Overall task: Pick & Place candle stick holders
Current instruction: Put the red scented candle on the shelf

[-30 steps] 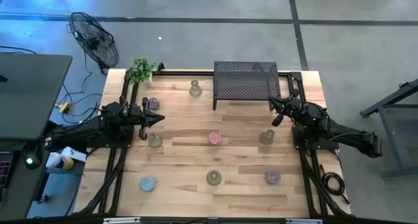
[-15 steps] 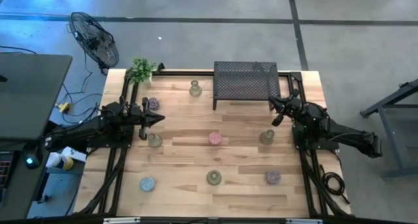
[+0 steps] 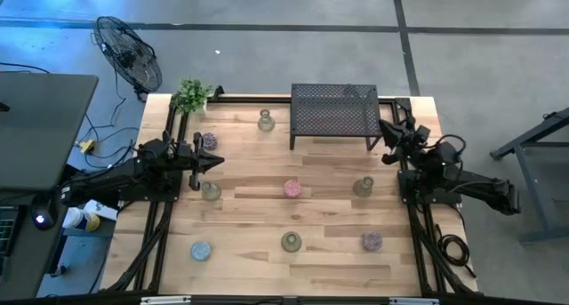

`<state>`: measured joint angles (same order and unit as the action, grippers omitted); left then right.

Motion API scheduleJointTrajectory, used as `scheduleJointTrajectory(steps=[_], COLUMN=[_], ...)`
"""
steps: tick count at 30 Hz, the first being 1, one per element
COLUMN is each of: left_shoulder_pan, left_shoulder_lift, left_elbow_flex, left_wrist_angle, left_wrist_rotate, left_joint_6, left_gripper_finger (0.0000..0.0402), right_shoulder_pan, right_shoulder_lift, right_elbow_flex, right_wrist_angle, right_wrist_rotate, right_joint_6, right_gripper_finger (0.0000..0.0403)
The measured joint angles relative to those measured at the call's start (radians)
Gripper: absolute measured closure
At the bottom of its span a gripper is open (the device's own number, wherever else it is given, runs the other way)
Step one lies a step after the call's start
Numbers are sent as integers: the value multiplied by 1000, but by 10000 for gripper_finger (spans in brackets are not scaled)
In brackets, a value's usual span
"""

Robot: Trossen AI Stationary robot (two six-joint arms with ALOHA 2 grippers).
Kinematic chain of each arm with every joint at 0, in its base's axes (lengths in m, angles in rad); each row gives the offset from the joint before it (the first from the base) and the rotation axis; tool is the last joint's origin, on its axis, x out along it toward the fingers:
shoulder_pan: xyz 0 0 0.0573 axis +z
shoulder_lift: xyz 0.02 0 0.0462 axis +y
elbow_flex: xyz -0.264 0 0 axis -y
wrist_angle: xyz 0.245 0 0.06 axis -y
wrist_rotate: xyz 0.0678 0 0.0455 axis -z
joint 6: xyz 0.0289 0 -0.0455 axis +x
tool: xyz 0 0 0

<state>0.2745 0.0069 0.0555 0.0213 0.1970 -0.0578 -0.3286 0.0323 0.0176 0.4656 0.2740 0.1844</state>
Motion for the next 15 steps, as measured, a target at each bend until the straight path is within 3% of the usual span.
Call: scheduleJointTrajectory(steps=[3,6,10,15], left_shoulder_pan=[0,0,0,0], left_shoulder_lift=[0,0,0,0], left_elbow_flex=[0,0,0,0], left_wrist_angle=[13,17,4,4], left_wrist_rotate=[-14,-63,-112,-136], left_joint_6=[-4,-54,-51,-24], left_gripper_finger=[401,401,401,401], right_shoulder_pan=[7,30,73,143], right_shoulder_lift=[13,78,228,450], right_elbow_flex=[65,150,289,447], right_wrist_angle=[-87,-275,-528,-689], right_wrist_rotate=[-45,24,139,176], right_joint_6=[24,69,146,222], right_gripper_finger=[402,403,403,403])
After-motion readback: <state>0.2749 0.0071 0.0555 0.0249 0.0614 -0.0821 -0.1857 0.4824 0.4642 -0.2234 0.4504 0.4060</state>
